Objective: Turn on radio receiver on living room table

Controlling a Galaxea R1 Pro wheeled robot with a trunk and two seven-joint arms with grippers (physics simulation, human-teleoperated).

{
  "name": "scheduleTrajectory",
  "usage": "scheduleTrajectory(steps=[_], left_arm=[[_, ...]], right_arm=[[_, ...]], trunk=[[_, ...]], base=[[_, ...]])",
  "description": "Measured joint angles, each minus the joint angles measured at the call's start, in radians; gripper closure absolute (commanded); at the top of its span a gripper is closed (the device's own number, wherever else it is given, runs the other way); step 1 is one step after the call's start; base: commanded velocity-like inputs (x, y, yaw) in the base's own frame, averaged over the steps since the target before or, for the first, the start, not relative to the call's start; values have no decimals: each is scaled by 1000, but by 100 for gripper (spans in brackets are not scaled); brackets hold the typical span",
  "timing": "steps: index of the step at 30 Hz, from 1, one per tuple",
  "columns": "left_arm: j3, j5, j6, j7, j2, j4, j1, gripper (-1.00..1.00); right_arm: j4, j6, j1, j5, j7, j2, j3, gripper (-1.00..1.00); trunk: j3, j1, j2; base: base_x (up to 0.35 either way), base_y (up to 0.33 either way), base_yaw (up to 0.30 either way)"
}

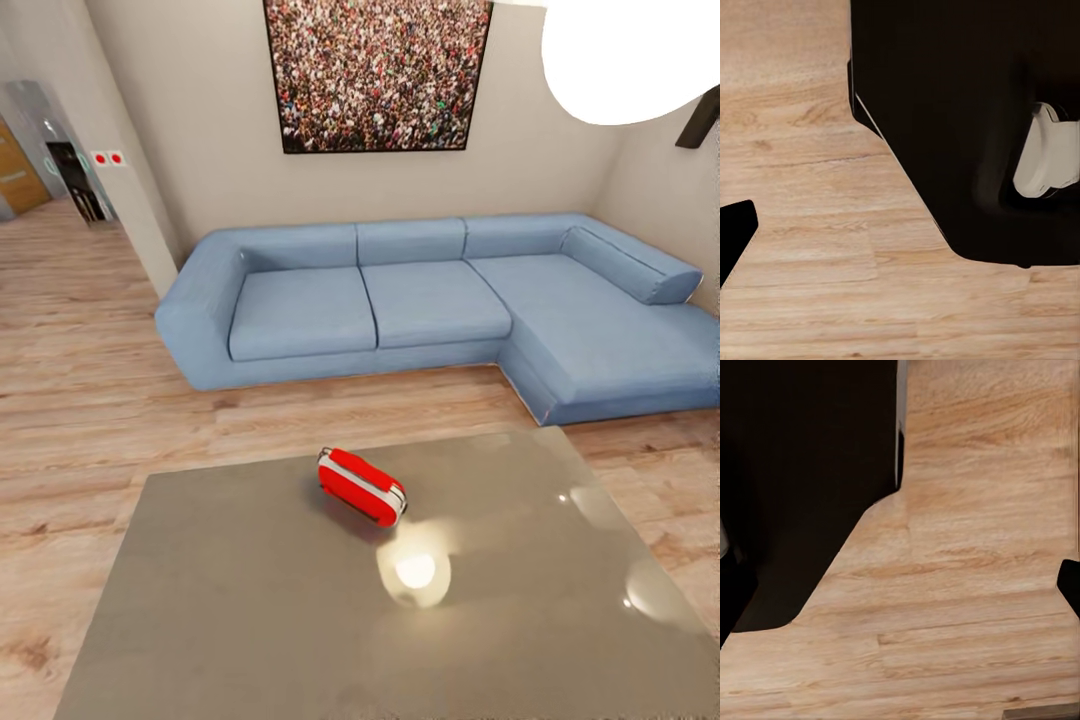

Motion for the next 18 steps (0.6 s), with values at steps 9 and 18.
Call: scheduleTrajectory(steps=[9,18], left_arm=[[0,-2,122,2,2,-132,0,-100],[0,-2,221,7,2,-276,0,-100]], right_arm=[[-113,118,-42,-1,7,-10,-1,-100],[-127,180,-132,-2,8,-10,-1,-100]], trunk=[[-14,0,0],[-29,0,0]], base=[[0,0,-94],[0,0,-94]])
